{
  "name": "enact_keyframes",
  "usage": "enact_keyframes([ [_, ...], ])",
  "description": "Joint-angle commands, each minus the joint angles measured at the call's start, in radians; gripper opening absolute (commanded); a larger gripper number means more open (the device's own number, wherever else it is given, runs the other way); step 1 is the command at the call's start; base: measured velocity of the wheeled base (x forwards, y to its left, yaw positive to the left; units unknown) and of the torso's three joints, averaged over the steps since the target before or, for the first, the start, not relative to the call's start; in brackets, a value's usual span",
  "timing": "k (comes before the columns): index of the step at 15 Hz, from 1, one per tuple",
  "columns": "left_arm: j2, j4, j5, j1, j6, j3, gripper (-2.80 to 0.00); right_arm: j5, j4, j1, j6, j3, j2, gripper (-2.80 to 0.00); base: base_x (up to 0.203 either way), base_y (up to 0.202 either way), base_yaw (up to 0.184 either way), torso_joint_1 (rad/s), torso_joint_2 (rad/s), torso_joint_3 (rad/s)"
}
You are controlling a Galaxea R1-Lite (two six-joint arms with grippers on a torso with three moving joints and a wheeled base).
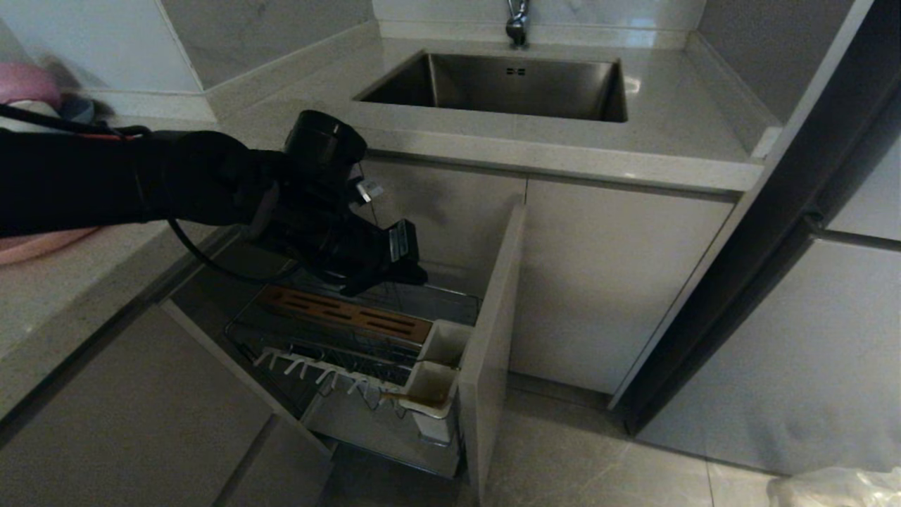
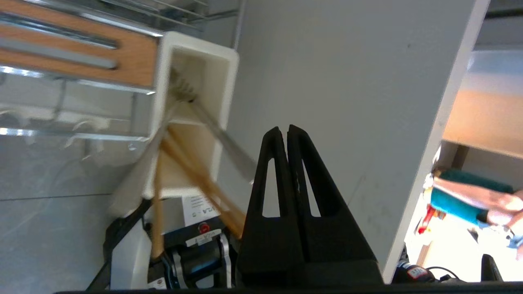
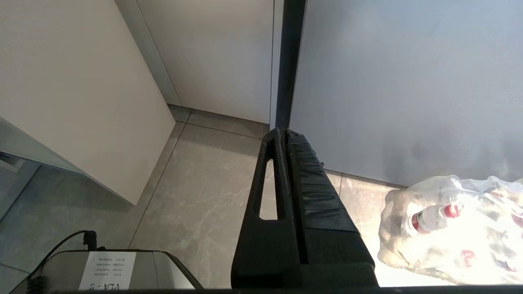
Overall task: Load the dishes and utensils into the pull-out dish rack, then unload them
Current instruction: Pick up the bowl and place it in the cupboard
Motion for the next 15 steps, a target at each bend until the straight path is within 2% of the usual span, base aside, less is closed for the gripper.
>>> enact_keyframes([
  [1,0.049,0.003,-0.003,-0.025,-0.004,-0.026,-2.8,0.0,0.001,0.0,-0.001,0.0,0.0,-2.8,0.0,0.0,0.0,0.0,0.0,0.0],
  [7,0.087,0.003,-0.003,-0.115,-0.028,-0.075,-2.8,0.0,0.001,0.0,0.0,0.0,0.0,-2.8,0.0,0.0,0.0,0.0,0.0,0.0],
  [15,0.11,0.003,-0.003,-0.194,-0.054,-0.121,-2.8,0.0,0.001,0.0,0.0,0.0,0.0,-2.8,0.0,0.0,0.0,0.0,0.0,0.0],
])
